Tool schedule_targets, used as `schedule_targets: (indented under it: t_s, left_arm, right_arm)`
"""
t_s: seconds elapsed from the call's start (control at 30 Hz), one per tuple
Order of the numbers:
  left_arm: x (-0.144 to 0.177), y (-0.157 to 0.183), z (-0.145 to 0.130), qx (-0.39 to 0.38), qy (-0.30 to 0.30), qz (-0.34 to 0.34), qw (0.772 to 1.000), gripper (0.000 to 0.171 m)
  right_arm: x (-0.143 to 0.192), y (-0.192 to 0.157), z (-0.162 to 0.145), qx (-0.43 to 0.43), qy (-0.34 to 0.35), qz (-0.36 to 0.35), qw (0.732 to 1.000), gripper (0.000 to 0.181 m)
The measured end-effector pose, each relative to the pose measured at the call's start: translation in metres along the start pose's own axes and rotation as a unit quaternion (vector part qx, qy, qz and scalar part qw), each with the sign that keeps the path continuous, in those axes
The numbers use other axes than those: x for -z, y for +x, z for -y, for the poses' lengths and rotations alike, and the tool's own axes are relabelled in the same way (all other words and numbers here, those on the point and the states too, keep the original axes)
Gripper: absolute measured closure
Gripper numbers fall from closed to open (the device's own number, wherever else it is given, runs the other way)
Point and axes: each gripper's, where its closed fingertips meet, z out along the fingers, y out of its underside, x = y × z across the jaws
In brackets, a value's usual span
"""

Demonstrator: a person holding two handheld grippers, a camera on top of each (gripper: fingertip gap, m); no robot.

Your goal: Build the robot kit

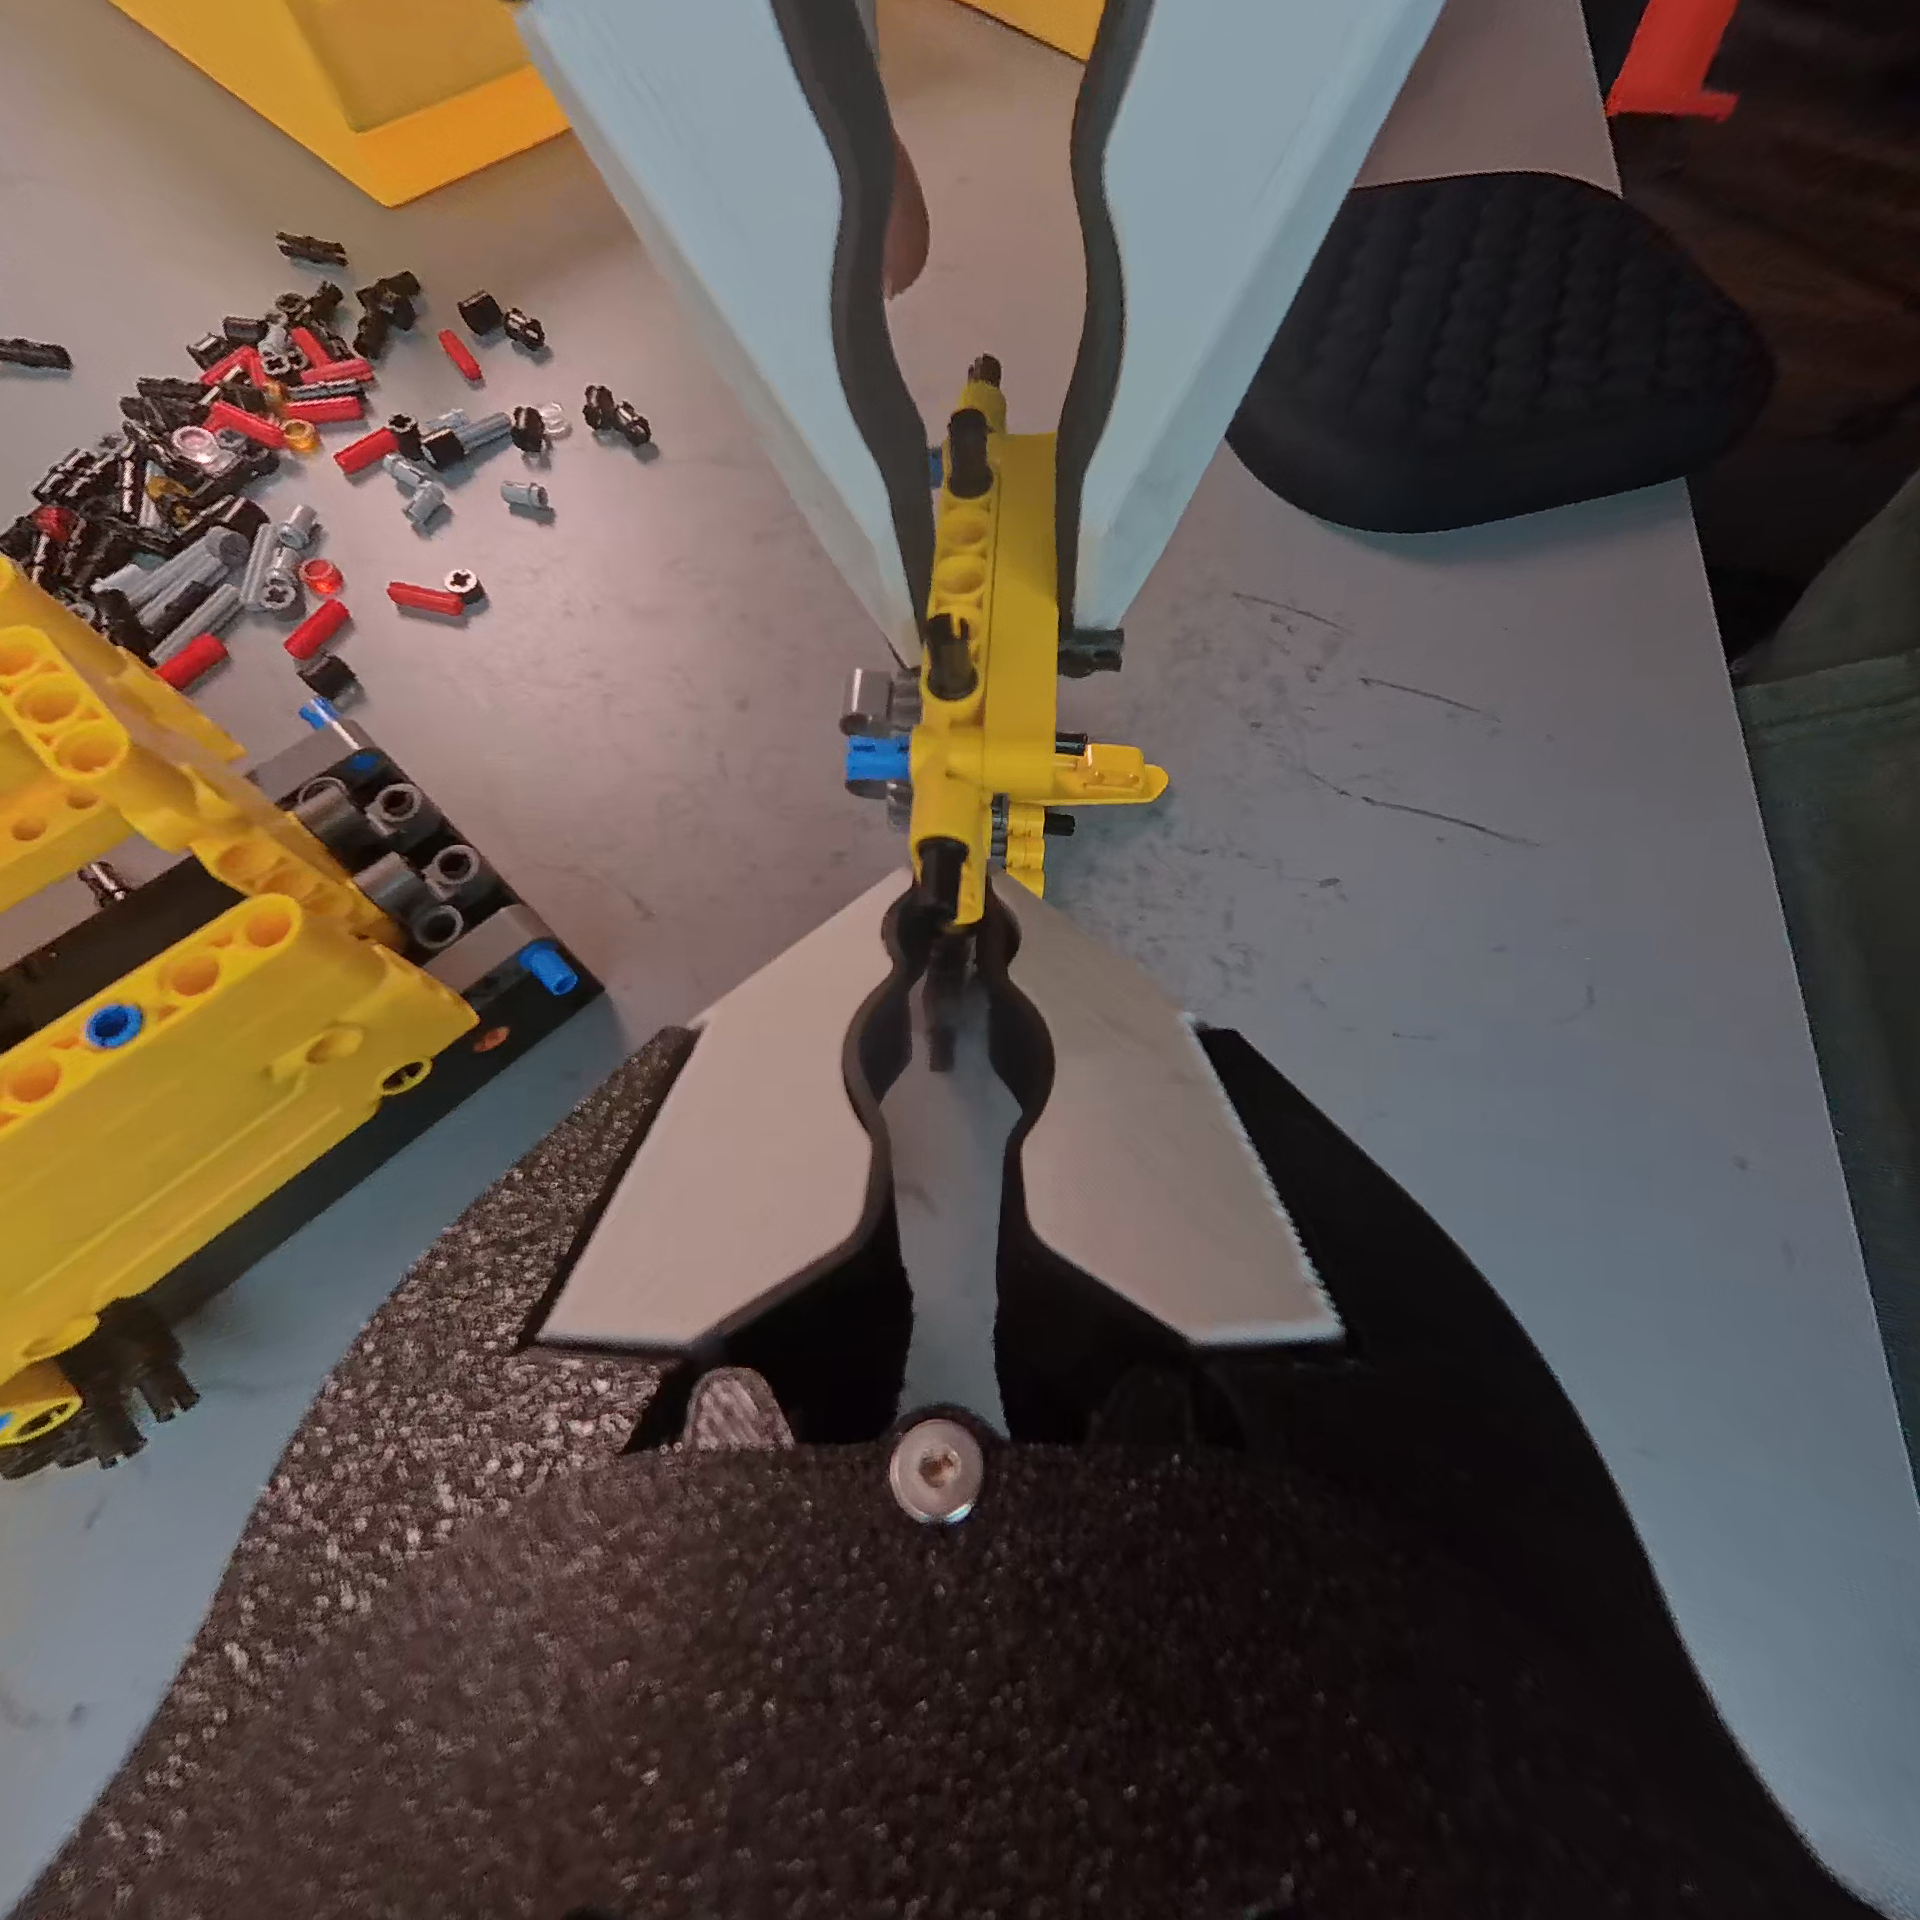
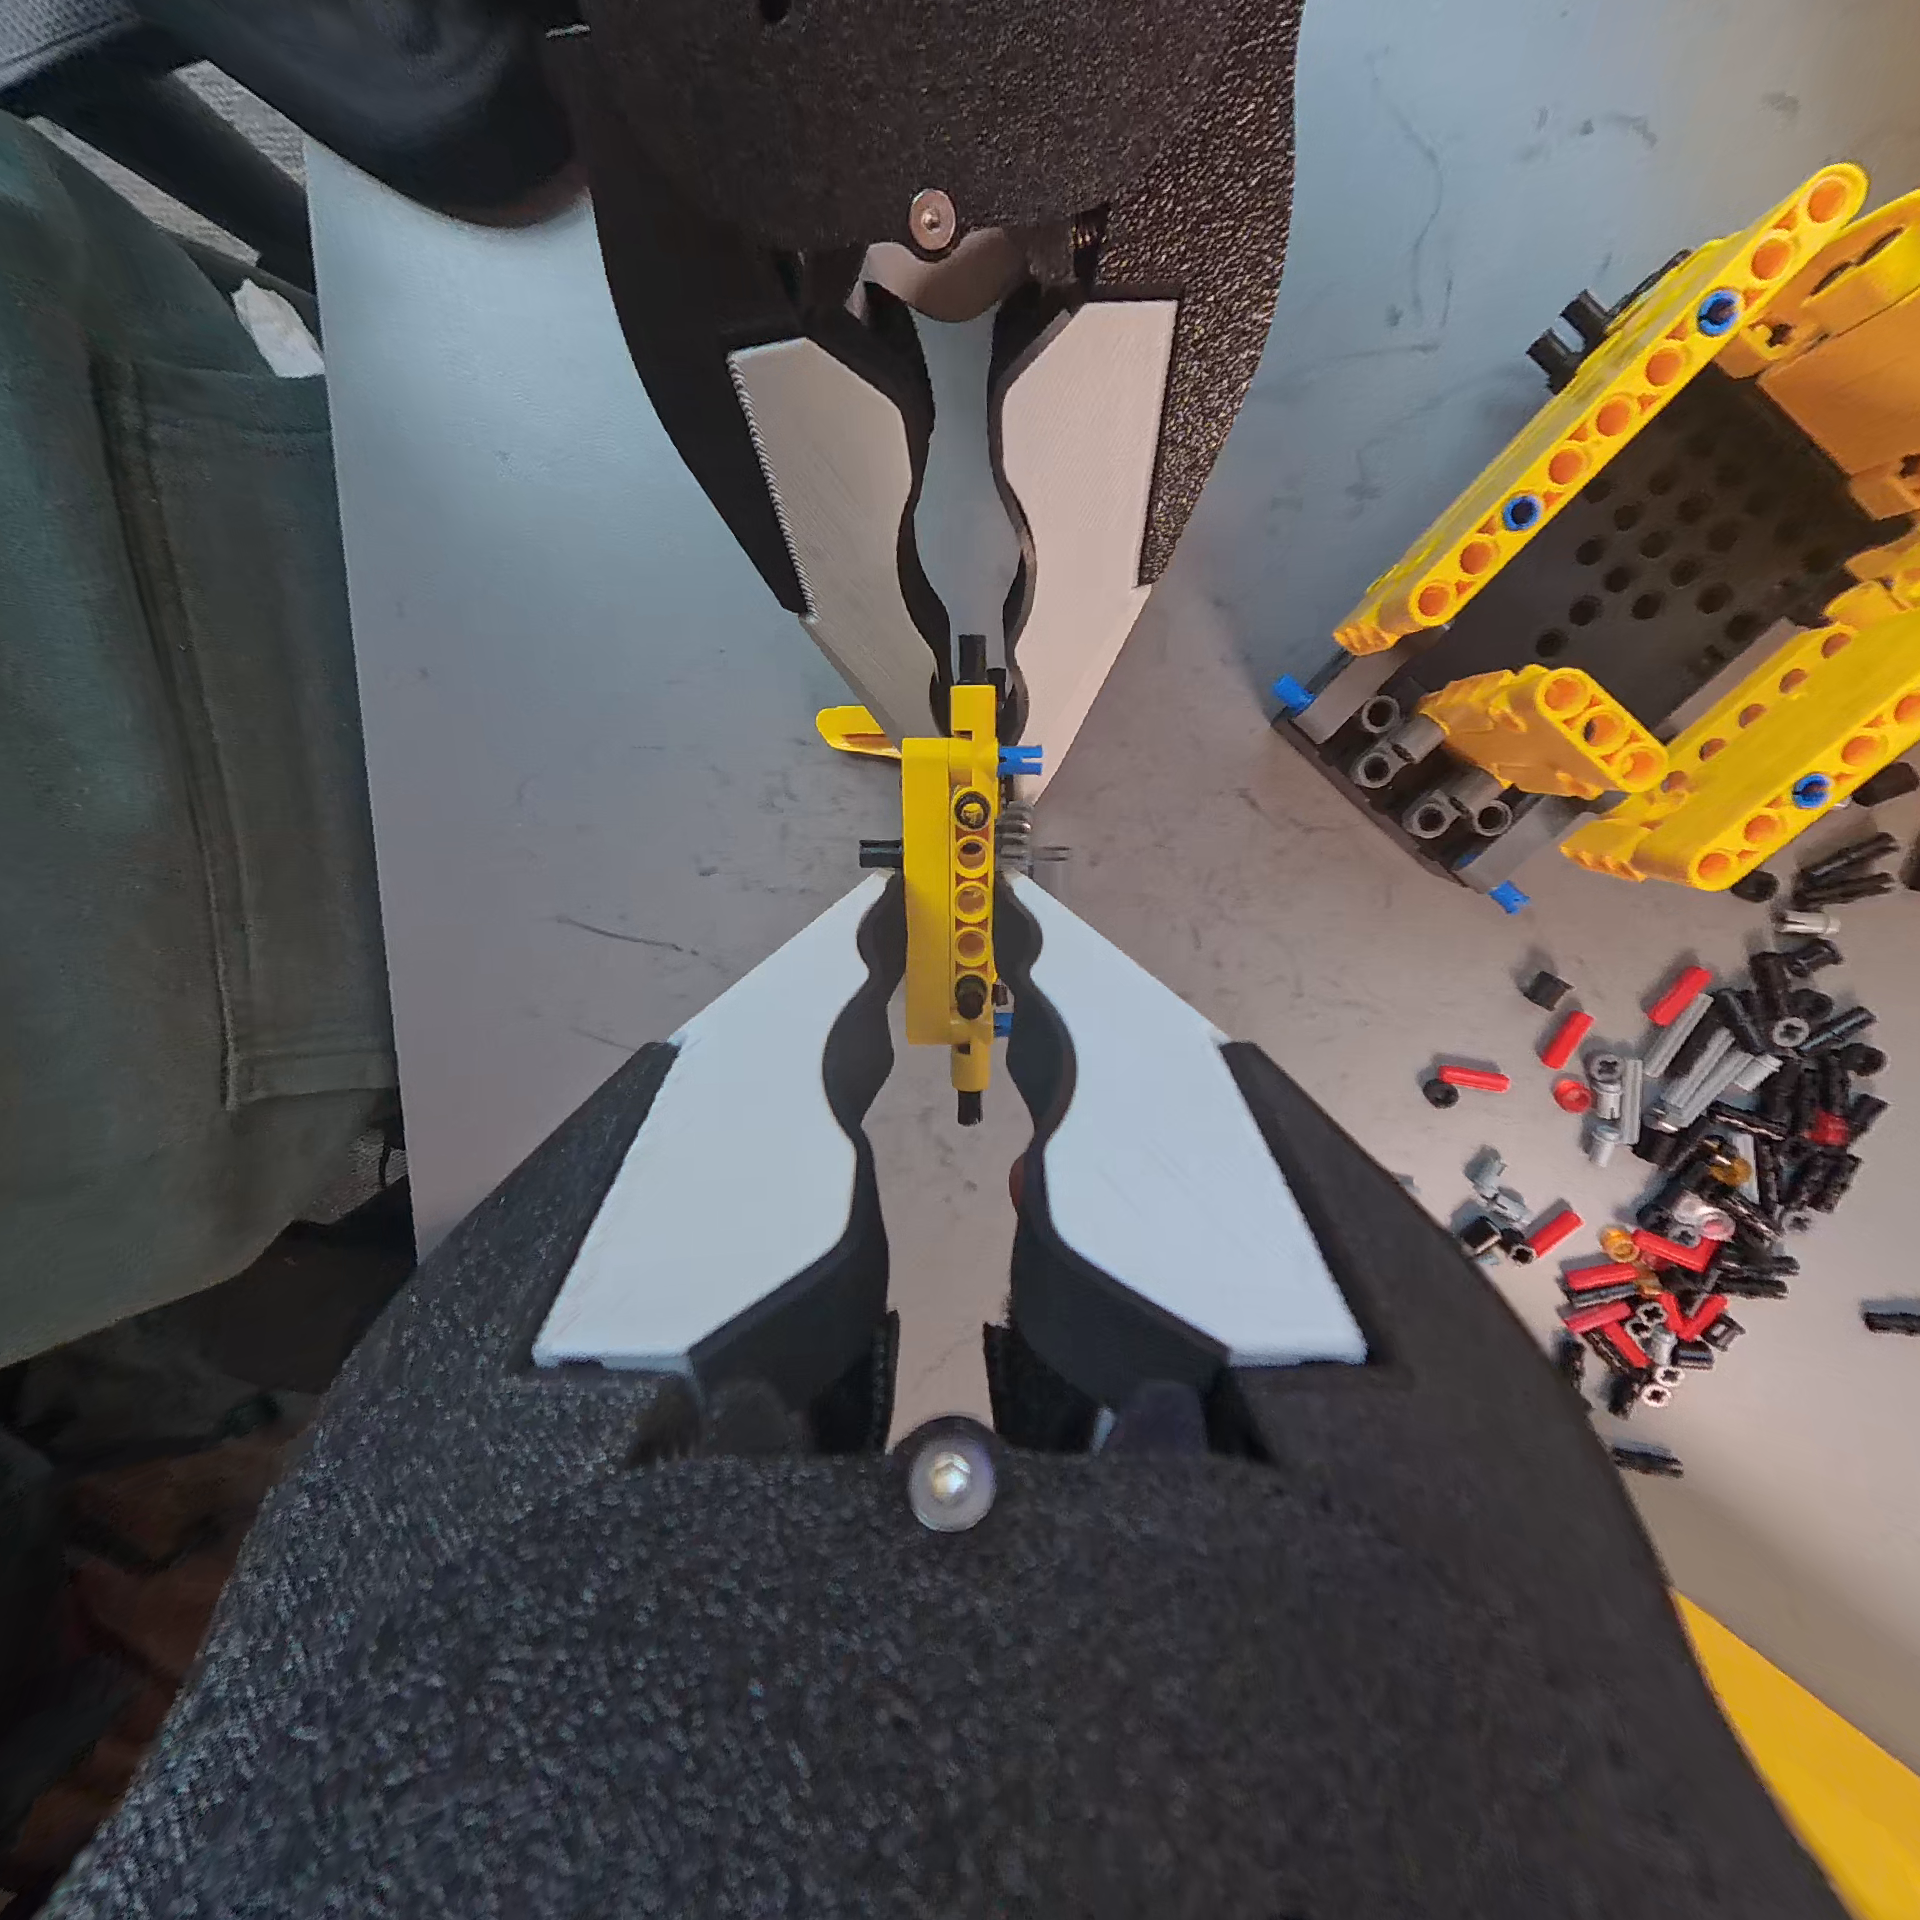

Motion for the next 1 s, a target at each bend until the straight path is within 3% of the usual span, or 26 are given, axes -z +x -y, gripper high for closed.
schedule_targets:
  t_s: [0.13, 0.37, 0.7, 1.0]
  left_arm:
    - [0.0, 0.001, 0.0, 0.005, 0.0, -0.005, 1.0, 0.165]
    - [0.0, 0.001, 0.0, 0.033, 0.001, -0.028, 0.999, 0.164]
    - [0.002, 0.021, -0.002, 0.207, 0.003, -0.176, 0.962, 0.165]
    - [0.007, 0.023, 0.006, 0.293, 0.03, -0.24, 0.925, 0.165]
  right_arm:
    - [-0.001, -0.001, 0.001, 0.009, 0.002, -0.021, 1.0, 0.166]
    - [0.0, -0.001, 0.001, -0.02, 0.029, 0.005, 0.999, 0.166]
    - [-0.008, 0.001, -0.005, -0.14, 0.052, 0.158, 0.976, 0.166]
    - [-0.006, 0.002, -0.01, -0.213, 0.154, 0.315, 0.912, 0.166]
